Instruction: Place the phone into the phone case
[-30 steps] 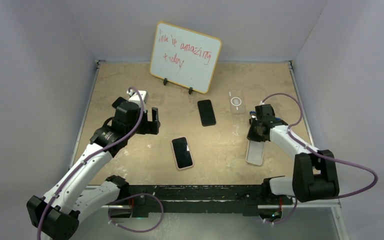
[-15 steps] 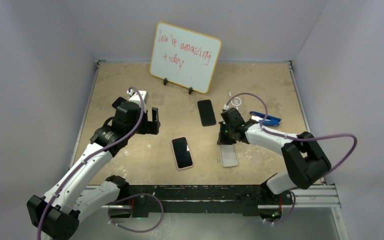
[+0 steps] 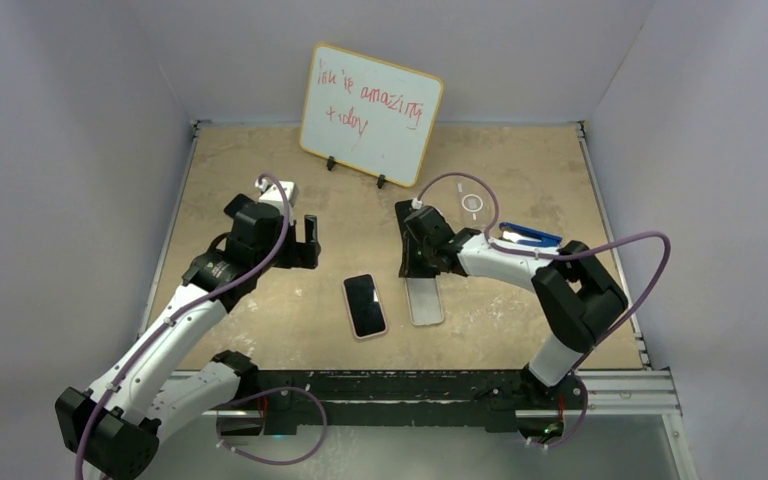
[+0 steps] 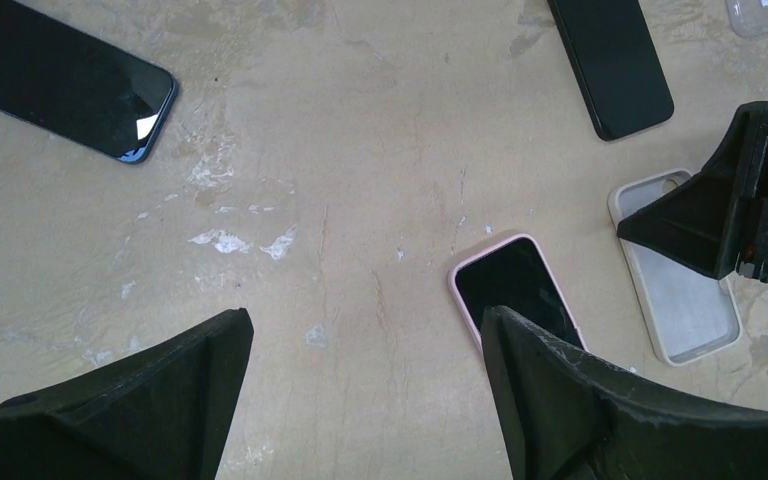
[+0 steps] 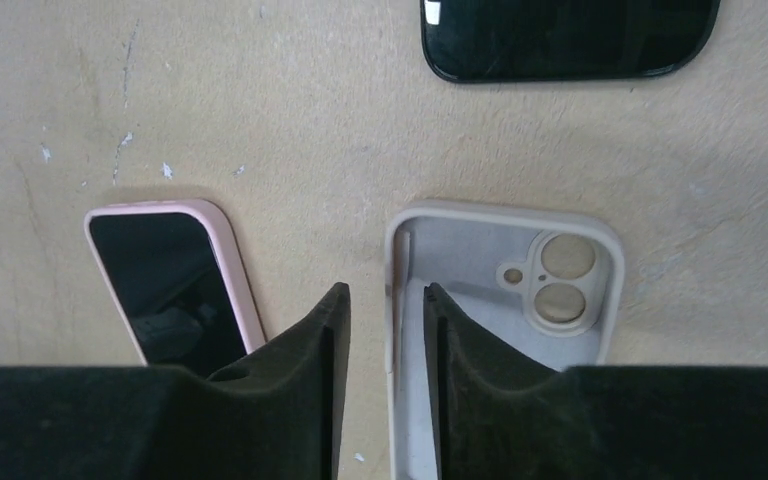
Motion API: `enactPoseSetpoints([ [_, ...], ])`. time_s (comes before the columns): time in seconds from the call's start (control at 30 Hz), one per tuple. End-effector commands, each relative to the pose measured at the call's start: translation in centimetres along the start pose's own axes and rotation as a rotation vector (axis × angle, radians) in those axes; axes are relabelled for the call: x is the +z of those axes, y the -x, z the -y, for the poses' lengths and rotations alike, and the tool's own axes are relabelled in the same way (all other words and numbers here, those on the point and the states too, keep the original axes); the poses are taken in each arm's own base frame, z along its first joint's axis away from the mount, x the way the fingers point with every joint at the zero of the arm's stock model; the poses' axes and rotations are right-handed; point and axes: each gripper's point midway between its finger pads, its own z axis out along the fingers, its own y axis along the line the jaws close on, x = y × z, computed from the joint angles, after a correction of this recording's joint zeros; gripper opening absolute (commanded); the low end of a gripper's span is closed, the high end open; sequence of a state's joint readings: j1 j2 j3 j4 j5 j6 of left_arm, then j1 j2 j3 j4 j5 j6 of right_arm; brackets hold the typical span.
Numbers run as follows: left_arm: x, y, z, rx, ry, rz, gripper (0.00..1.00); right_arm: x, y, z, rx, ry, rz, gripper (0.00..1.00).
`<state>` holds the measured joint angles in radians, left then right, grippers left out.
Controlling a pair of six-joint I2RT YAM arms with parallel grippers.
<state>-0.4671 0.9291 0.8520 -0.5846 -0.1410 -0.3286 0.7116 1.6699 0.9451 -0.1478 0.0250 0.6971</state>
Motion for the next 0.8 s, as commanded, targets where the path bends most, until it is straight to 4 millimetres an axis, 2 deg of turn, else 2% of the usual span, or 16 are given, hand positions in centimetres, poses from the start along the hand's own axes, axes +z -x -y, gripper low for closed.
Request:
enactPoseSetpoints([
  [0.0,-0.2,1.0,-0.1,0.007,0.004,0.049,0.88,-1.3,3.3,-1.2,-0.044,-0.009,0.082,0.42],
  [0.13,-0.2,1.1,-0.2,0.007,0.007,0.055,0.88,-2.1,7.0,-0.6,-0.123,-0.096,0.189,0.6],
  [0.23,-0.3,1.2,-0.2,0.007,0.009,0.06,0.88,-2.2,9.4,-0.4,-0.162,-0.141,0.253,0.78],
  [0.3,-0.3,1.2,-0.2,0.006,0.009,0.061,0.88,-2.3,11.2,-0.5,-0.189,-0.163,0.307,0.96],
  [0.33,-0.3,1.2,-0.2,0.006,0.008,0.06,0.88,-2.3,12.0,-0.5,-0.199,-0.182,0.329,0.98],
  [0.57,-0.6,1.3,-0.3,0.004,0.012,0.071,0.88,-0.5,15.5,0.6,-0.21,-0.238,0.337,0.99],
  [0.77,-0.7,1.3,-0.3,0.003,0.009,0.073,0.88,1.9,16.4,2.0,-0.216,-0.241,0.296,0.98],
])
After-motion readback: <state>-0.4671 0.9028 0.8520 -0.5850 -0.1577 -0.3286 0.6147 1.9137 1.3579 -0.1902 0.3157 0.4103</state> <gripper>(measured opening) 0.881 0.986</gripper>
